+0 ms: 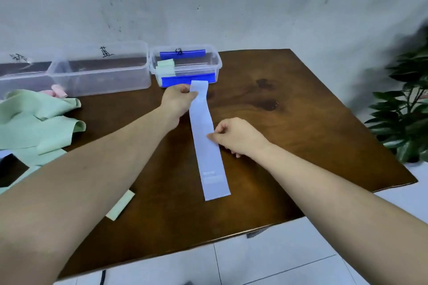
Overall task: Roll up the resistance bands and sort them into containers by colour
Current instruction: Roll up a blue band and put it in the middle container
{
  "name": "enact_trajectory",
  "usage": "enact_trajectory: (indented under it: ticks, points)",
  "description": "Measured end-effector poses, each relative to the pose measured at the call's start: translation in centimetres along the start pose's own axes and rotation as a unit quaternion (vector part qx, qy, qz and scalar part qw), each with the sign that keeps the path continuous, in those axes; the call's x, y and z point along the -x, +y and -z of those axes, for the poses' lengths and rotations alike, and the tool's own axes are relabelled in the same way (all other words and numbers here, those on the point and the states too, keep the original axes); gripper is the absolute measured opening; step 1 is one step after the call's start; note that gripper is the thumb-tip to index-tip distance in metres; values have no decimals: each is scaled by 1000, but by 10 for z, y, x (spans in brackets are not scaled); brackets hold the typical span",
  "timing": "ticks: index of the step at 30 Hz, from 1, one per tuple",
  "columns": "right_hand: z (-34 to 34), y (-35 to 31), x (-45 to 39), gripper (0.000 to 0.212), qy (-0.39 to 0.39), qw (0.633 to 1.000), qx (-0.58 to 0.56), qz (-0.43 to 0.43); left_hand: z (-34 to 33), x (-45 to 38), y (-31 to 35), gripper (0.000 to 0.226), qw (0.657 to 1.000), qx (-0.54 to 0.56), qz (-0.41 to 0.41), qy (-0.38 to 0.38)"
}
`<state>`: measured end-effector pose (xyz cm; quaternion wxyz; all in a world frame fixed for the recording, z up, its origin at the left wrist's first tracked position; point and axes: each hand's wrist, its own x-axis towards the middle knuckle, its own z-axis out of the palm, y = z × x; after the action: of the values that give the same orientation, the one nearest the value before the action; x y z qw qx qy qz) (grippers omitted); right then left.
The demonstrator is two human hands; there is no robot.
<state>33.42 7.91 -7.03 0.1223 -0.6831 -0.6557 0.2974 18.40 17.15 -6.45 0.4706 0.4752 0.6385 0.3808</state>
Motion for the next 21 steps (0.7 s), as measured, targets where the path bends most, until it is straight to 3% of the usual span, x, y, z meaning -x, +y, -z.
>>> enact_trajectory:
  ticks: [4, 8, 12, 21]
  points:
    - [3, -2, -8, 29, 21, 997, 68, -8, 0, -17, -11, 24, 999, -44, 5, -9]
    - [1, 2, -7, 26, 21, 998, 55, 10, 3, -22, -15, 38, 998, 24, 57, -7]
    - [1, 13, 6, 18, 20, 997, 19, 72, 7, -7, -17, 34, 998, 51, 48, 2]
    - [4, 54, 55, 11, 4, 986, -61, 158, 21, 101, -41, 6, 983, -137, -96, -74]
